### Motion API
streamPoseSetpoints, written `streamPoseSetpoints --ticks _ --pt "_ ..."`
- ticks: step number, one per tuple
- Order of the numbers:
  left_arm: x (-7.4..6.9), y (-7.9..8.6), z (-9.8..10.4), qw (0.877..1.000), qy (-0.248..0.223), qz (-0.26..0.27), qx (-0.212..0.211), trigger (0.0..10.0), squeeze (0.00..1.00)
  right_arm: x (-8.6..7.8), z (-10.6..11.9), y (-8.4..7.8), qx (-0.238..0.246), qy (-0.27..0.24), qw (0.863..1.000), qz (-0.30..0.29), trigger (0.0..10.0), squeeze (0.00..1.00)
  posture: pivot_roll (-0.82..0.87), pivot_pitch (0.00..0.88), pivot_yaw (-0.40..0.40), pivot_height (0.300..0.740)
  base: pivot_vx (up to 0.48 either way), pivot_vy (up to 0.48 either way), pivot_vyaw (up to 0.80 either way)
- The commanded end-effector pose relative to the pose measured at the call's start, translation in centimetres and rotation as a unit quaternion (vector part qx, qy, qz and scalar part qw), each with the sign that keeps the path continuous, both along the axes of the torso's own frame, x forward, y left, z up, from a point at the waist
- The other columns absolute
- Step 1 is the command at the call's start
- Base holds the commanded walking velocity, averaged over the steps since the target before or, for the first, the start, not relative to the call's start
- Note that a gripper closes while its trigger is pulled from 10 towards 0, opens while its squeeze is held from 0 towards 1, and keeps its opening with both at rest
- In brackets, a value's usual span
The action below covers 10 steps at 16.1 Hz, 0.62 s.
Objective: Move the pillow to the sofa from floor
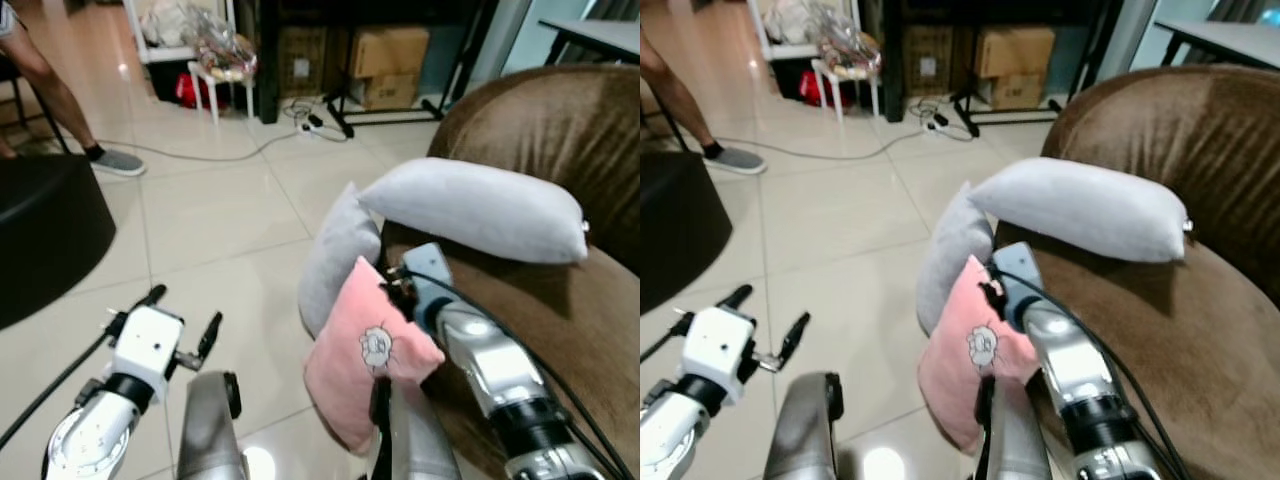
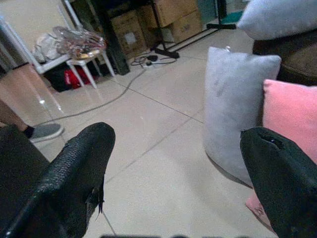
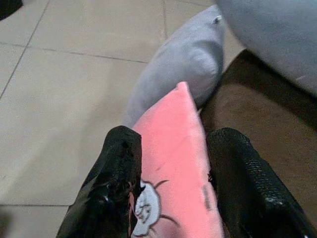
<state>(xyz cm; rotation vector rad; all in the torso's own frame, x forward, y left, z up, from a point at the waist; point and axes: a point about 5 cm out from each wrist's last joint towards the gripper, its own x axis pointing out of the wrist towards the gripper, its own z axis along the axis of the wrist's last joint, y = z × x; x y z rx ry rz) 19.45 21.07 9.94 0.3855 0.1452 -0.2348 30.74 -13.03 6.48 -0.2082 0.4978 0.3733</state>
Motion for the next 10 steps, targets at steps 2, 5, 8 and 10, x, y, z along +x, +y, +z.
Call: streamPoseSetpoints --ticks 2,5,8,10 --pt "0.1 -0.7 0.0 0.999 0.005 -0.032 0.003 10.0 0.00 1.0 -1.0 0.7 0.005 0.016 1.000 0.007 10.0 1.00 0.06 0.000 -0.099 0.487 0.000 0.000 0.00" --pt "-0.4 -1.0 0.0 0.999 0.011 -0.046 -0.001 10.0 0.00 1.7 -2.1 1.0 -0.019 0.033 0.999 0.000 10.0 1.00 0.08 0.000 -0.107 0.487 0.000 0.000 0.00" --pt "-1.1 -1.3 0.2 0.998 0.016 -0.058 -0.002 10.0 0.00 2.1 -3.1 0.8 -0.040 0.046 0.998 -0.022 10.0 1.00 0.09 0.000 -0.099 0.487 0.000 0.000 0.00" --pt "-1.4 -1.2 0.8 0.998 0.013 -0.060 -0.001 10.0 0.00 2.5 -3.1 0.5 -0.040 0.046 0.997 -0.053 10.0 1.00 0.09 0.021 -0.088 0.487 0.000 0.000 0.00"
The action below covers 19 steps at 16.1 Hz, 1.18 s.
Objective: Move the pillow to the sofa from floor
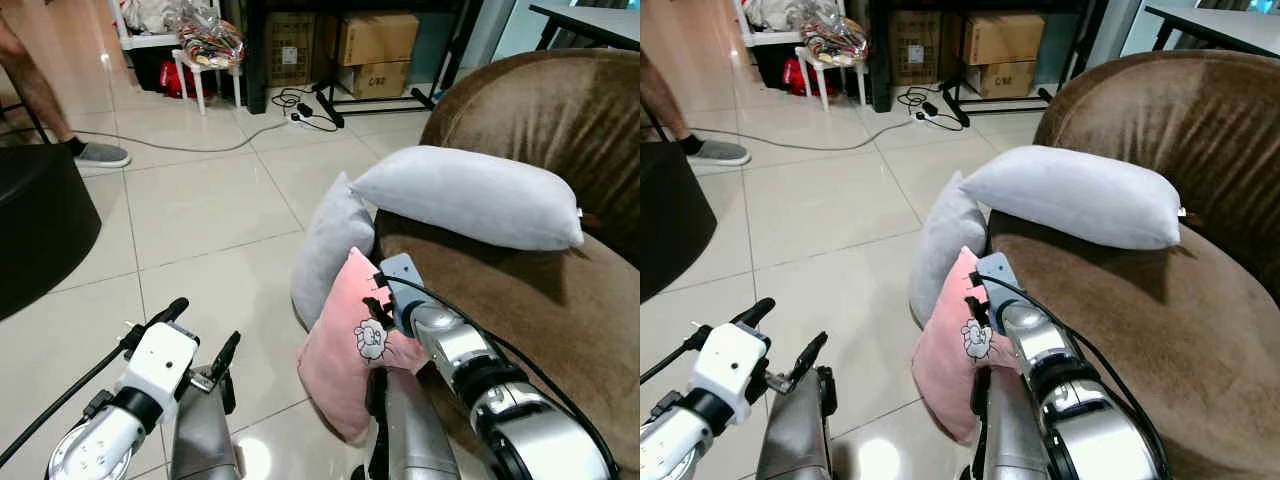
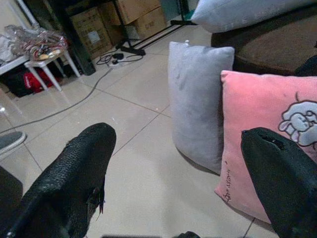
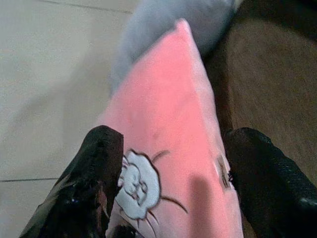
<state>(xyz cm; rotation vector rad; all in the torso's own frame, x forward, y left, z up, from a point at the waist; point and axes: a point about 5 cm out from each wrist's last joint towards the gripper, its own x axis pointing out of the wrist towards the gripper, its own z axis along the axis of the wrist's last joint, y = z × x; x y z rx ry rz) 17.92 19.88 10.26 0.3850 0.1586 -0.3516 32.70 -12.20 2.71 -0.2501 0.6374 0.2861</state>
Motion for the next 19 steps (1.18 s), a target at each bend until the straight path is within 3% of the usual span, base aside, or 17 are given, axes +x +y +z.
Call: streamPoseSetpoints --ticks 1,4,10,11,12,13,19 --pt "-0.1 0.1 0.7 1.000 -0.007 -0.004 0.001 10.0 0.00 0.6 0.6 -0.4 0.001 -0.015 1.000 -0.016 10.0 1.00 0.08 0.053 -0.086 0.487 0.000 0.000 0.00" --pt "-1.1 0.0 1.9 1.000 -0.007 -0.011 -0.010 10.0 0.00 0.8 0.6 -0.6 -0.009 -0.018 0.999 -0.026 10.0 1.00 0.08 0.117 -0.103 0.487 0.000 0.000 0.00" --pt "-3.4 -2.9 2.1 0.996 0.027 -0.064 -0.061 10.0 0.00 1.2 0.8 -2.8 -0.051 -0.020 0.997 -0.059 10.0 1.00 -0.01 0.195 -0.152 0.487 0.000 0.000 0.00" --pt "-4.0 -3.2 2.3 0.995 0.032 -0.067 -0.069 10.0 0.00 1.1 0.7 -3.0 -0.057 -0.018 0.996 -0.059 10.0 0.34 -0.02 0.204 -0.163 0.487 0.000 0.000 0.00" --pt "-4.3 -3.4 2.4 0.994 0.035 -0.070 -0.072 10.0 0.00 1.0 0.6 -3.1 -0.059 -0.016 0.996 -0.058 10.0 0.34 -0.02 0.205 -0.166 0.487 0.000 0.000 0.00" --pt "-5.1 -3.6 2.5 0.993 0.043 -0.077 -0.075 10.0 0.00 0.7 0.2 -3.0 -0.060 -0.005 0.997 -0.047 10.0 0.00 -0.02 0.218 -0.182 0.487 0.000 0.000 0.00" --pt "-6.8 -4.3 3.6 0.992 0.054 -0.081 -0.084 10.0 0.00 -1.0 -1.8 -1.1 -0.034 0.059 0.998 -0.016 10.0 0.00 -0.01 0.260 -0.215 0.487 0.000 0.000 0.00"
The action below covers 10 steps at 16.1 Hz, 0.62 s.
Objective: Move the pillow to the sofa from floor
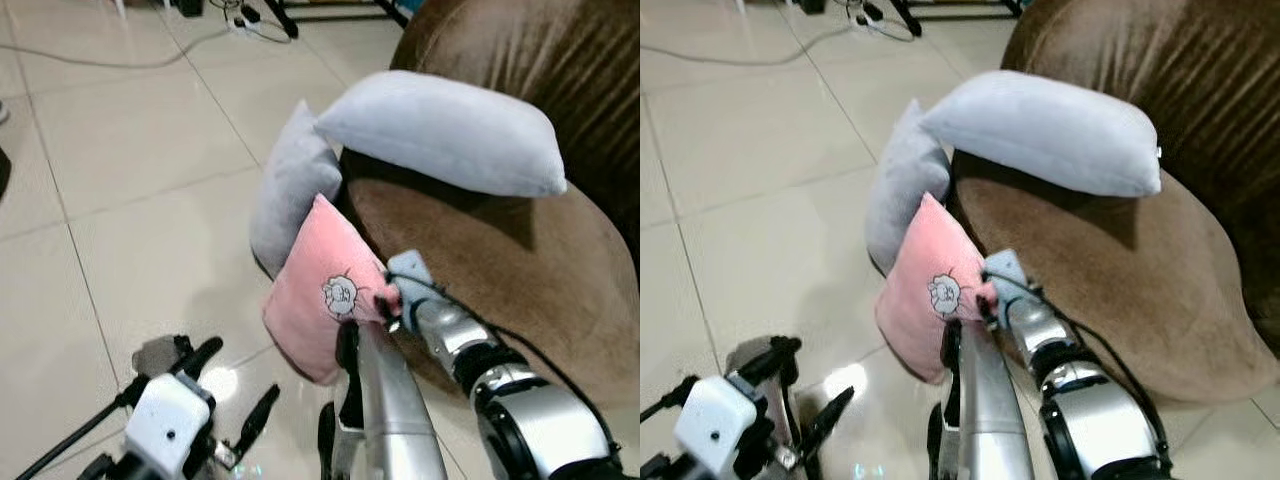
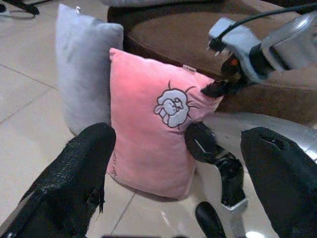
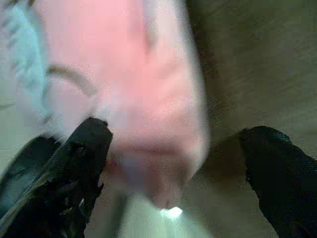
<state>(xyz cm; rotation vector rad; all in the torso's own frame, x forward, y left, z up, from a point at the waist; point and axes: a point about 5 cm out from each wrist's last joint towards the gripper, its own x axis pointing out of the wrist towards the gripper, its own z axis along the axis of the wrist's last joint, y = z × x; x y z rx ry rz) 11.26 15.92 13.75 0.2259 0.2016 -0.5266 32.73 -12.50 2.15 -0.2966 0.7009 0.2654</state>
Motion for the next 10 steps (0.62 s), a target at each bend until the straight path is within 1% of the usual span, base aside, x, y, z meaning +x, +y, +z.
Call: streamPoseSetpoints --ticks 1,2,3,4,6,7,8,9,10 --pt "-0.5 -0.4 0.2 1.000 0.006 -0.007 -0.008 10.0 0.00 -1.3 -1.5 -0.2 0.008 0.043 0.999 -0.002 10.0 0.00 -0.01 0.264 -0.220 0.487 0.000 0.000 0.00" --pt "-0.9 -0.6 0.3 1.000 0.013 -0.006 -0.010 10.0 0.00 -1.5 -1.5 0.8 0.029 0.044 0.999 0.010 10.0 0.00 -0.01 0.265 -0.219 0.487 0.000 0.000 0.00" --pt "-0.9 -0.6 0.3 1.000 0.015 -0.006 -0.011 10.0 0.00 -1.5 -1.5 1.0 0.033 0.044 0.998 0.012 10.0 0.00 -0.01 0.264 -0.220 0.487 0.000 0.000 0.00" --pt "-1.1 -0.7 0.4 1.000 0.018 -0.007 -0.012 10.0 0.00 -1.6 -1.6 1.5 0.032 0.042 0.998 0.016 10.0 0.00 0.00 0.260 -0.217 0.487 0.000 0.000 0.00" --pt "-1.1 -0.7 0.4 1.000 0.019 -0.008 -0.010 10.0 0.00 -1.6 -1.6 2.1 0.019 0.032 0.999 0.017 10.0 0.00 0.00 0.260 -0.213 0.487 0.000 0.000 0.00" --pt "-1.1 -0.7 0.4 1.000 0.020 -0.010 -0.009 10.0 0.00 -1.5 -1.5 2.3 0.023 0.023 0.999 0.008 7.2 0.00 -0.01 0.263 -0.211 0.487 0.000 0.000 0.00" --pt "-1.1 -0.7 0.4 1.000 0.020 -0.011 -0.009 10.0 0.00 -1.4 -1.3 2.6 0.035 0.014 0.999 -0.004 3.9 0.00 0.00 0.263 -0.210 0.487 0.000 0.000 0.00" --pt "-1.0 -0.7 0.4 1.000 0.021 -0.011 -0.008 10.0 0.00 -1.2 -1.1 2.9 0.051 0.008 0.999 -0.017 2.7 0.00 0.00 0.261 -0.210 0.487 0.000 0.000 0.00" --pt "-1.0 -0.7 0.4 1.000 0.021 -0.011 -0.008 10.0 0.00 -1.1 -0.9 3.0 0.065 0.002 0.998 -0.027 0.4 0.00 0.00 0.258 -0.210 0.487 0.000 0.000 0.00"
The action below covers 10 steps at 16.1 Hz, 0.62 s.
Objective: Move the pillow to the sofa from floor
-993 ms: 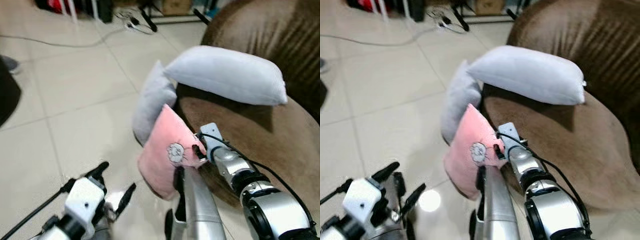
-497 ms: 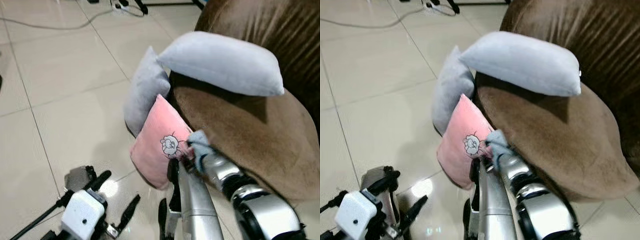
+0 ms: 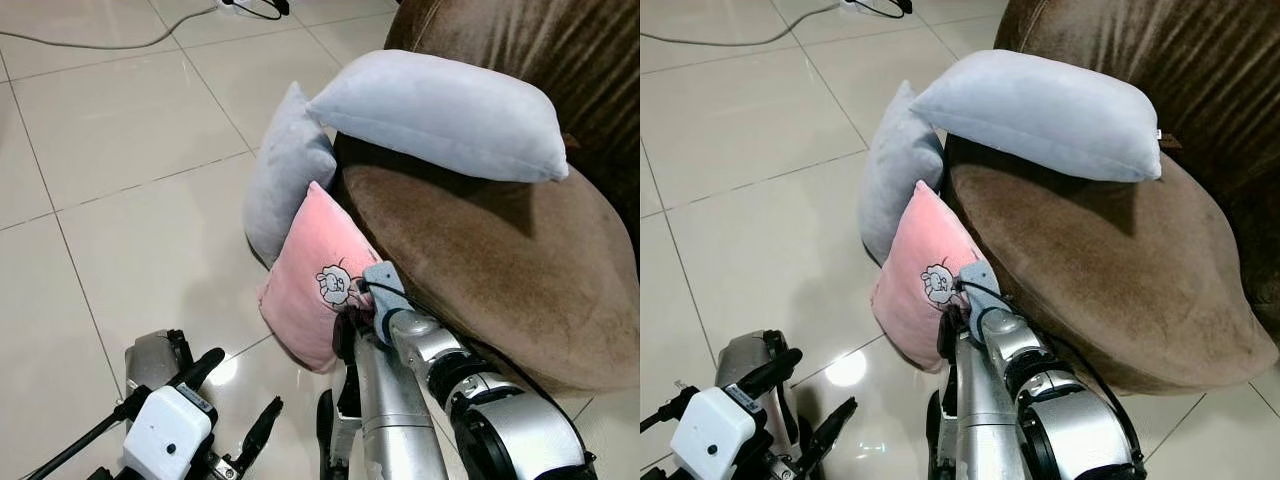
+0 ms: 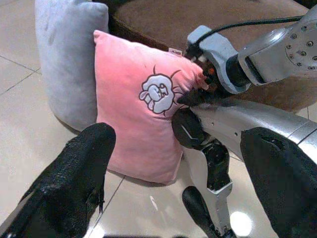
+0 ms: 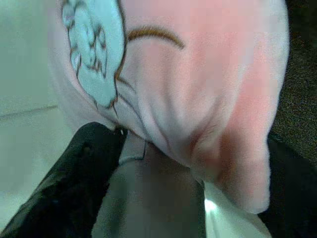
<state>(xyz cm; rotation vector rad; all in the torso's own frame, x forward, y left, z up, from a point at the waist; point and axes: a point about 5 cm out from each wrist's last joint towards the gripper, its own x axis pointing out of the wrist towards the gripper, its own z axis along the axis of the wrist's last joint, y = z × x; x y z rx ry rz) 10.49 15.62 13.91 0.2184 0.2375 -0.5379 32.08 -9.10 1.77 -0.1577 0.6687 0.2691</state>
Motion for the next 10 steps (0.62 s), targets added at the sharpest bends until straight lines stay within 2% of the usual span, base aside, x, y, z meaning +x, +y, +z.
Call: streamPoseSetpoints --ticks 1,4,10 --pt "-0.2 -0.3 0.2 1.000 0.001 -0.007 -0.009 10.0 0.00 -0.2 -0.2 -0.1 0.027 0.003 0.999 -0.024 0.0 0.00 0.00 0.253 -0.210 0.487 0.000 0.000 0.00" --pt "0.1 -0.3 0.1 1.000 -0.002 -0.008 -0.008 10.0 0.00 0.3 0.6 0.7 0.093 -0.020 0.995 -0.031 0.0 0.00 0.00 0.236 -0.208 0.487 0.000 0.000 0.00" --pt "0.2 -0.5 -0.1 1.000 -0.004 -0.011 -0.008 10.0 0.00 0.4 1.0 1.3 0.117 -0.030 0.993 -0.015 0.0 0.00 0.01 0.221 -0.207 0.487 0.000 0.000 0.00"
